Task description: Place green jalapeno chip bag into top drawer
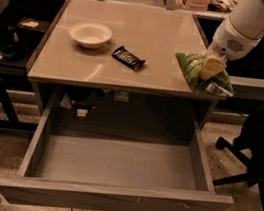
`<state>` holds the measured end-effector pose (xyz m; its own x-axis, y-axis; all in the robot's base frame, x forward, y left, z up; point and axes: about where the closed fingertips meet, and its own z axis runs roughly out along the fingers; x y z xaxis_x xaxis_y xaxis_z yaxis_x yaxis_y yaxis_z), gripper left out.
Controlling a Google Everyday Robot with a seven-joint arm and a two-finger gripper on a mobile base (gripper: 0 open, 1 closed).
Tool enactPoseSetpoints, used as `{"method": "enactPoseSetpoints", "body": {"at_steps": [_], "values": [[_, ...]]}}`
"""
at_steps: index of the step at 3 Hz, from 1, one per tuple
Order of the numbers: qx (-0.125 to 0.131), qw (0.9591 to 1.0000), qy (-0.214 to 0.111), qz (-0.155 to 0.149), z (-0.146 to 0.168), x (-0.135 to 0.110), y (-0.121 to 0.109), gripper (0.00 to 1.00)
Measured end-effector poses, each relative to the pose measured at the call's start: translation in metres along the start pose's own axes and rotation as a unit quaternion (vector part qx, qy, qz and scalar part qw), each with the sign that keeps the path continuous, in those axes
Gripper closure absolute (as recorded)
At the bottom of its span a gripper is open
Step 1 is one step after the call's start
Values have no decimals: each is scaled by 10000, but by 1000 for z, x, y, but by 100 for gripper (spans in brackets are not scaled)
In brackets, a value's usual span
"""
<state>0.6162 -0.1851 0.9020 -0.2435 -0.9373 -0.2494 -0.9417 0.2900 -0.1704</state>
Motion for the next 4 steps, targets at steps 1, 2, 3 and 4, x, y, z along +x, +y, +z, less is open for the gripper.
{"method": "enactPoseSetpoints", "body": {"at_steps": [1, 2, 3, 4], "values": [[35, 10000, -23, -3, -2, -2, -3, 100], [-147, 9998, -103, -83, 4, -14, 26, 100], [-616, 9975, -269, -236, 20, -34, 83, 100], [-618, 9975, -268, -236, 20, -34, 84, 100]]}}
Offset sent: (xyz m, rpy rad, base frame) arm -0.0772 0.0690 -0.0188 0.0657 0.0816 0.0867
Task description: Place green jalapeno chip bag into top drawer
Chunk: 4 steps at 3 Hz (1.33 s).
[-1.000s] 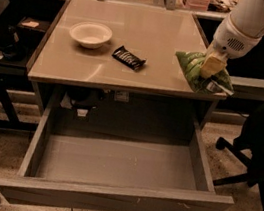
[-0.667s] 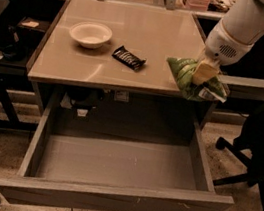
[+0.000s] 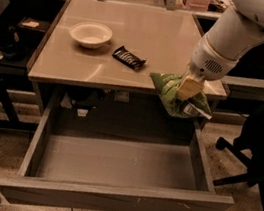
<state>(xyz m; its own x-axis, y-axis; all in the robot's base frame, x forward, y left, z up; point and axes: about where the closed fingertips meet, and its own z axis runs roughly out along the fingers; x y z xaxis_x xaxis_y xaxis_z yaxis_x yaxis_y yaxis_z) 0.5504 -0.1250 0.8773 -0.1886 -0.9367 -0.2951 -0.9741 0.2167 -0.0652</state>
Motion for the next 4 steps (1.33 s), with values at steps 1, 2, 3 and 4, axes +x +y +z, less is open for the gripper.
{"method": "enactPoseSetpoints", "body": {"at_steps": [1, 2, 3, 4], "values": [[-294, 9996, 36, -37, 21, -2, 29, 100], [-877, 9960, 105, -141, 71, -5, 74, 100], [-878, 9960, 105, -141, 71, -5, 75, 100], [-1058, 9944, -26, 21, 107, -6, 87, 100]]}}
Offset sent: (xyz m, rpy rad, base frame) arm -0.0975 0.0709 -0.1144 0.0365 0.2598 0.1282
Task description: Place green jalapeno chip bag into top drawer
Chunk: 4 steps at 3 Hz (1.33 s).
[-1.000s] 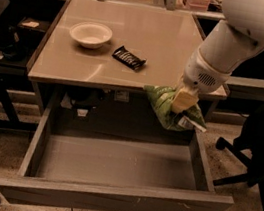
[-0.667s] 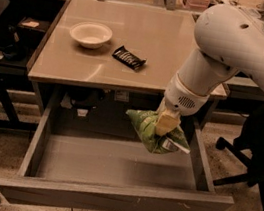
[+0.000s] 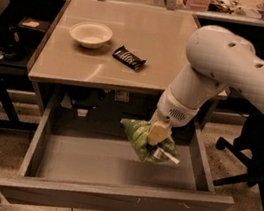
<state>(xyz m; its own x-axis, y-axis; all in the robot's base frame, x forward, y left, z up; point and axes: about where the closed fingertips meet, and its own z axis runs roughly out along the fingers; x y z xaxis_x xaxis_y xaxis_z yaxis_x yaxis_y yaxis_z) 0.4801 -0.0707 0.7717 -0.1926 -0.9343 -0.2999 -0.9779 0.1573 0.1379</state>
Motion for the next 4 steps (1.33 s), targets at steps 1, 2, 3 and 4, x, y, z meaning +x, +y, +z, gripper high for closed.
{"method": "enactPoseSetpoints", "body": {"at_steps": [1, 2, 3, 4], "values": [[-206, 9994, -224, 147, 45, -9, -8, 100], [-324, 9985, -370, 257, 80, -16, -18, 100], [-399, 9973, -500, 372, 110, -20, -25, 100], [-468, 9958, -641, 461, 133, -24, -26, 100]]}}
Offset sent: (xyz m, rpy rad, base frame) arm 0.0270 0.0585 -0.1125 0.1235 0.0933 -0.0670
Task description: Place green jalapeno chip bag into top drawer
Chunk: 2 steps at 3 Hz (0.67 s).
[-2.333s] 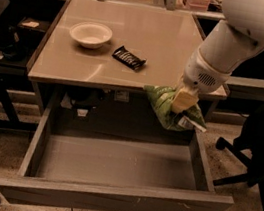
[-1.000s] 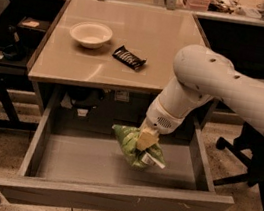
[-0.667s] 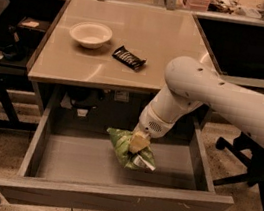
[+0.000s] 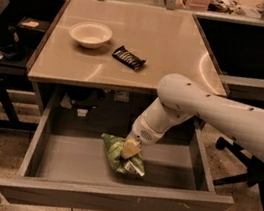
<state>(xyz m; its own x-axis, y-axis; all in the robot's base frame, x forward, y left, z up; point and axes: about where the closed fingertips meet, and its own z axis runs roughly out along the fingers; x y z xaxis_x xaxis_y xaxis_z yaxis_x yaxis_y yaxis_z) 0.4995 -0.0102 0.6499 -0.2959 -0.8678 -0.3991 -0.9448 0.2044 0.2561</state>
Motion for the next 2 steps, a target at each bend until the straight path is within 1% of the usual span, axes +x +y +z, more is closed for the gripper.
{"method": "enactPoseSetpoints", "body": {"at_steps": [1, 2], "values": [[4, 10000, -7, 1, 1, 0, -1, 82], [4, 10000, -6, 1, 1, 0, -1, 58]]}}
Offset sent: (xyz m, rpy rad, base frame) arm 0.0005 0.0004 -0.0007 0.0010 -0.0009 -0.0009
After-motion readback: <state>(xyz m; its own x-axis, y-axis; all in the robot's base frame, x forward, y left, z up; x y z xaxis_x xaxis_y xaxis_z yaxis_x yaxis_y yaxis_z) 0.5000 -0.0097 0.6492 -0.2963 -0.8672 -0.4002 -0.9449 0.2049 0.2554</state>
